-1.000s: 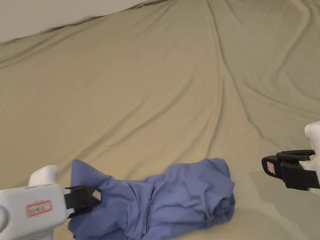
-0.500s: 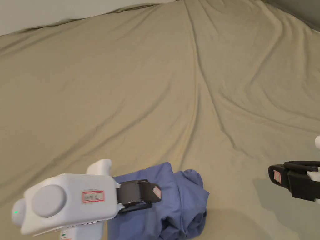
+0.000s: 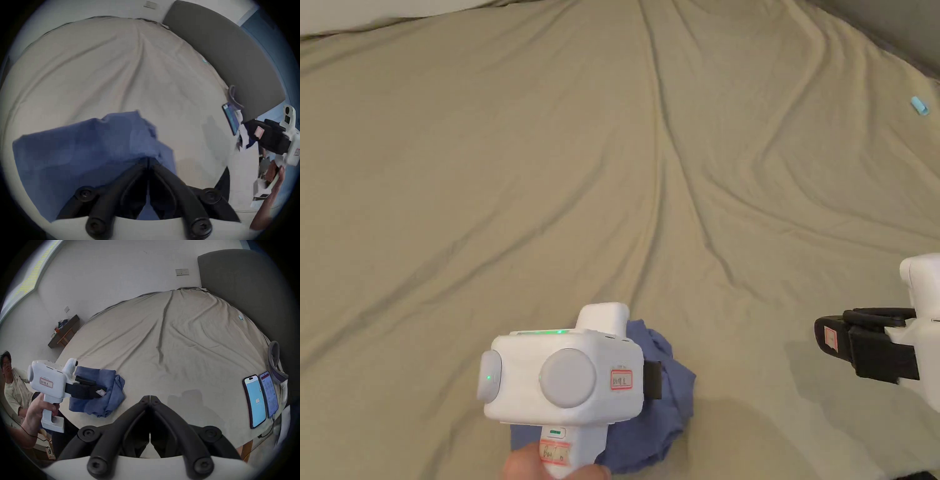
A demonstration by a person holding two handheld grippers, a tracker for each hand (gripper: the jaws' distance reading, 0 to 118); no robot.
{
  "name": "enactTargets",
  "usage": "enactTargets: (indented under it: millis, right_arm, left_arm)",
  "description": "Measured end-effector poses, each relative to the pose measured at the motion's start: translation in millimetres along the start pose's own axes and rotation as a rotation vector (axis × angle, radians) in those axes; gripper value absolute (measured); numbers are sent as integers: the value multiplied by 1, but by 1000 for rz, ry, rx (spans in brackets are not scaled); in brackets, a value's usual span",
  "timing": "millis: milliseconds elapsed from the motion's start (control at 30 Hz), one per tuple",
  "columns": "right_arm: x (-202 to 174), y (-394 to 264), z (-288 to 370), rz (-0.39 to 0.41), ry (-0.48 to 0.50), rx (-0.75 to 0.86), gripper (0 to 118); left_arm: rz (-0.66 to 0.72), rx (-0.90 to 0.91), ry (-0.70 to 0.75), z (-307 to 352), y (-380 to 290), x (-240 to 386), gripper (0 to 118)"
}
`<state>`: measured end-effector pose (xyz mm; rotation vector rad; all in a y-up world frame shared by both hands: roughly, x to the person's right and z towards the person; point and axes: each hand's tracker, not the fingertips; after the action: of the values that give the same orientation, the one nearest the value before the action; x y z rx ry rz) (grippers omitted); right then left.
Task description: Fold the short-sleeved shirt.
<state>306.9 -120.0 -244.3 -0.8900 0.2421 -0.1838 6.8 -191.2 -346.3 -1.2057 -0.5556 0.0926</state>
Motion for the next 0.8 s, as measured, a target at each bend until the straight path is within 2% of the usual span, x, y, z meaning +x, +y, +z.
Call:
enactTargets:
  millis: [100,200,267,400,467,533,667,733,767,800]
  right_arm:
    - [-6,4,-2,14,3,-1,2]
    - [-24,13,0,51,26,13,2]
    - [-43,20,-1,83,46,18,2]
    - [-102,34,-13,169,147,18,2]
    - [-137,37,-28,227,172,1,2]
    - [-163,35,-57,268,178,-56,2]
    - [-176,12,-133,308,99,-233,2]
    - [-167,-8,-169,349,4,-341,2]
    - [-163,-13,-176,342,19,-369,2]
    - [-155,-14,-171,306,60,-317,2]
  left_arm:
    - [-41,-6,6,10,-4,2,3]
    - [73,48,-113,55,-11,-26,3]
    - [105,126,-144,97,-24,-42,3]
    - [103,242,0,174,-54,-75,3]
    - [126,256,61,193,-66,-92,3]
    - [170,251,62,197,-74,-112,3]
    - [268,227,7,181,-82,-143,3]
    - [359,219,-84,162,-83,-160,4]
    - [396,211,-148,152,-84,-170,18]
    - [443,196,-218,140,-86,-181,49]
